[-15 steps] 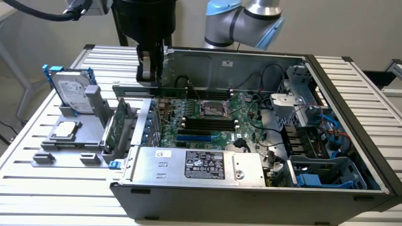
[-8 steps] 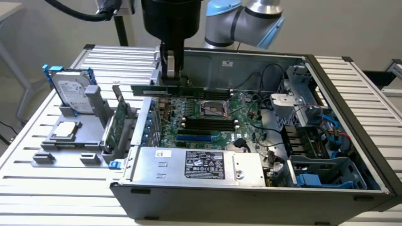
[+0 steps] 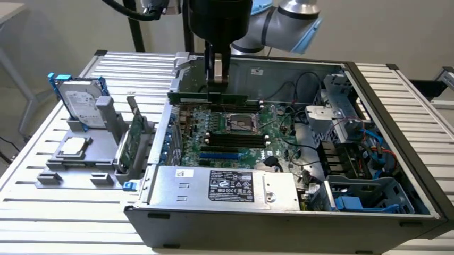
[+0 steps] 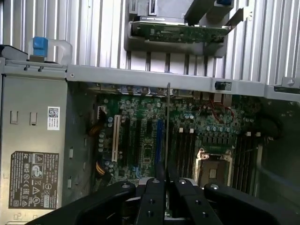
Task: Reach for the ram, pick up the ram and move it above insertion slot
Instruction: 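Pick up the ram and move it above insertion slot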
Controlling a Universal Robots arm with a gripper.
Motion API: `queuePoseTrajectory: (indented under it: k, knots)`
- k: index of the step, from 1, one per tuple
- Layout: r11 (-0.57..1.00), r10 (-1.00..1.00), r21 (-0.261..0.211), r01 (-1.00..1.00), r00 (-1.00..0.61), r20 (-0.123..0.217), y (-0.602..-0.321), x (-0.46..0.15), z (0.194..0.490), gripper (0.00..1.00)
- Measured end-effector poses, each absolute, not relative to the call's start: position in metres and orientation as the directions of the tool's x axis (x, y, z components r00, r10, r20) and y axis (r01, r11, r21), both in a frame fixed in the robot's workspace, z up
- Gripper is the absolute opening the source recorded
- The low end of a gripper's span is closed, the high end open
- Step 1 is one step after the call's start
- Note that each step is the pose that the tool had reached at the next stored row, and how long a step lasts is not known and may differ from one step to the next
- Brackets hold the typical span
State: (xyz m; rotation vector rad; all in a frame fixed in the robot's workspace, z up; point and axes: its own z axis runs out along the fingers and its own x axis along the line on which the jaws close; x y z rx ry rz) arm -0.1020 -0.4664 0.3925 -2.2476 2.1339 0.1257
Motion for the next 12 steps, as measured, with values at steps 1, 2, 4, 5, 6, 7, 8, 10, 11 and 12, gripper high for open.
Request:
queuePoseTrajectory:
  k: [1, 2, 4, 5, 6, 7, 8, 10, 11, 12]
  knots:
    - [-0.053, -0.995, 0.027, -0.998, 0.05, -0.086, -0.464, -0.099, 0.392, 0.13]
    - [-0.053, -0.995, 0.027, -0.998, 0.05, -0.086, -0.462, -0.096, 0.392, 0.13]
    - [-0.053, -0.995, 0.027, -0.998, 0.05, -0.086, -0.458, -0.09, 0.392, 0.13]
    - [-0.053, -0.995, 0.027, -0.998, 0.05, -0.086, -0.455, -0.088, 0.392, 0.13]
    - [-0.053, -0.995, 0.027, -0.998, 0.05, -0.086, -0.453, -0.085, 0.391, 0.13]
    - [-0.053, -0.995, 0.027, -0.998, 0.051, -0.086, -0.45, -0.083, 0.391, 0.13]
    - [-0.053, -0.995, 0.027, -0.998, 0.051, -0.086, -0.447, -0.08, 0.391, 0.13]
    - [-0.053, -0.995, 0.027, -0.998, 0.051, -0.086, -0.441, -0.076, 0.39, 0.13]
    - [-0.053, -0.995, 0.027, -0.998, 0.05, -0.086, -0.438, -0.074, 0.39, 0.13]
    - [-0.053, -0.995, 0.027, -0.998, 0.05, -0.086, -0.434, -0.073, 0.39, 0.13]
